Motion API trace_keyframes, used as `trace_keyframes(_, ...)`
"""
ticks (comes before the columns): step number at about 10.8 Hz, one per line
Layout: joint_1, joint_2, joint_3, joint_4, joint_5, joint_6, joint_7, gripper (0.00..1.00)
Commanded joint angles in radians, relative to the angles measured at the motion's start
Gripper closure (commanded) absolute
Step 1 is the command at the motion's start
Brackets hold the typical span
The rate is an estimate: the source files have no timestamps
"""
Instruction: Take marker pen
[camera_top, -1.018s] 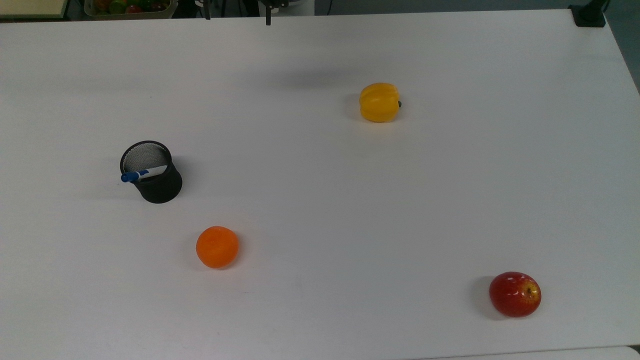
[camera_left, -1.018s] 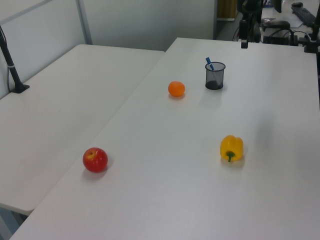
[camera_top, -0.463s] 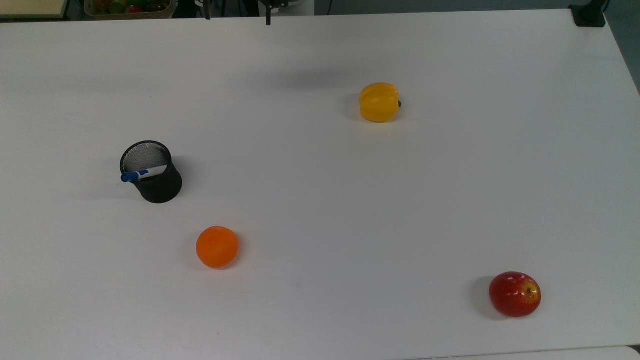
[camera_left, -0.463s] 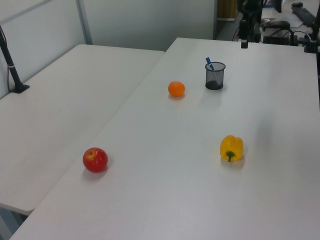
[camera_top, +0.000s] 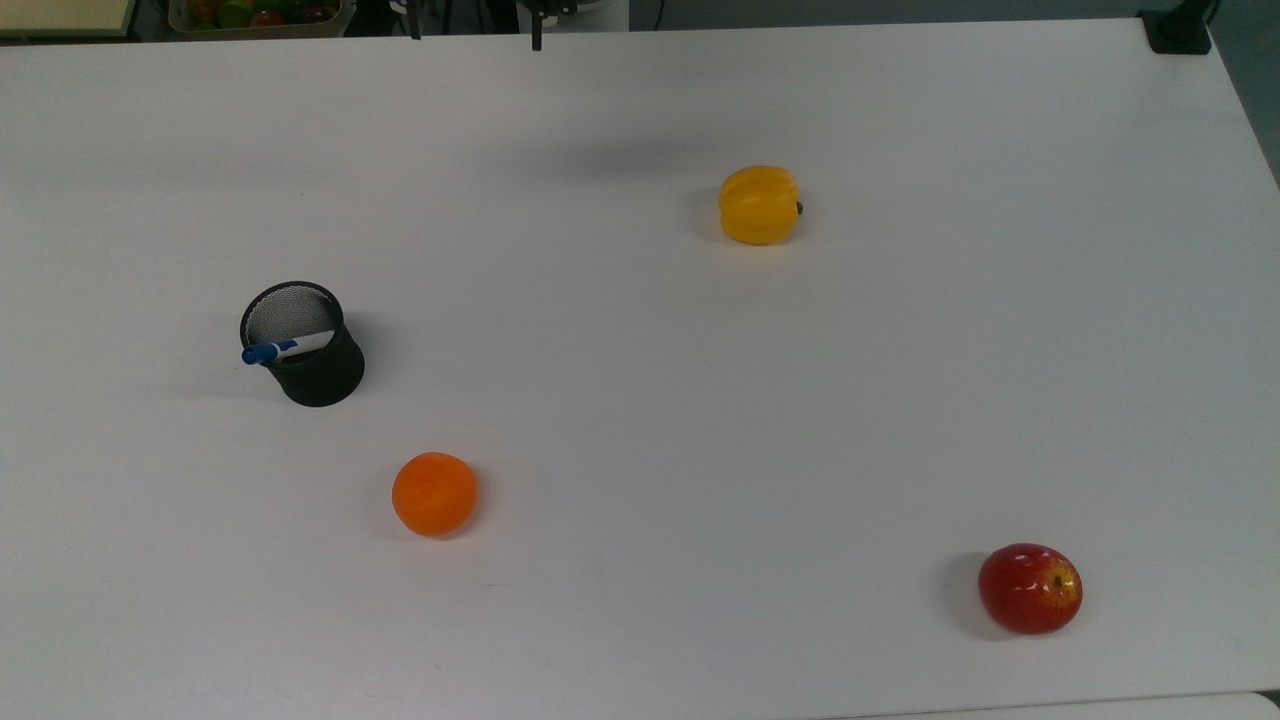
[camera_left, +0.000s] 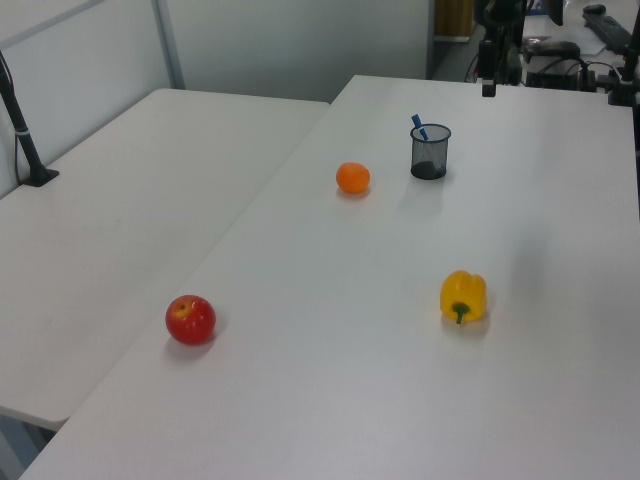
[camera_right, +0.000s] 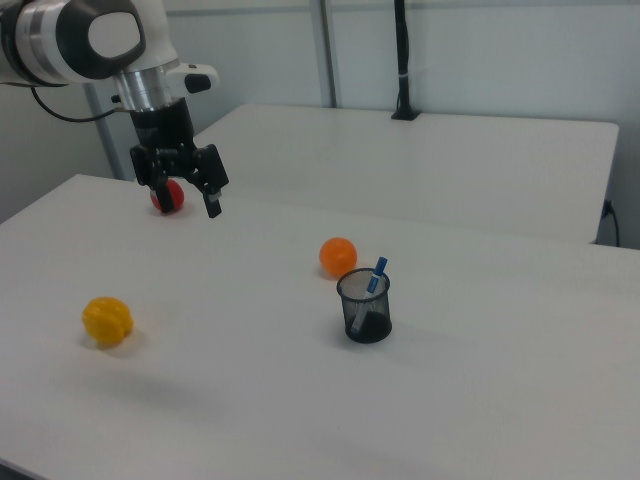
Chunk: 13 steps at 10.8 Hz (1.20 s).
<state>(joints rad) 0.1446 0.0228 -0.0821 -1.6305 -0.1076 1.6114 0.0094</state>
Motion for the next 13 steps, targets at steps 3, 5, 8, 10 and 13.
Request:
trace_keyframes(3, -0.008, 0.005, 0.005, 0.000, 0.017, 0.005, 0.001, 0.00)
trace_keyframes(5, -0.008, 0.003, 0.005, 0.000, 0.017, 0.005, 0.001, 0.00)
trace_keyframes(8, -0.008, 0.008, 0.005, 0.000, 0.016, 0.010, 0.001, 0.00)
trace_keyframes(10, -0.016, 0.017, 0.004, -0.002, 0.014, 0.022, 0.001, 0.00)
trace_keyframes(13, -0.074, 0.040, 0.004, 0.000, 0.016, 0.048, -0.003, 0.00)
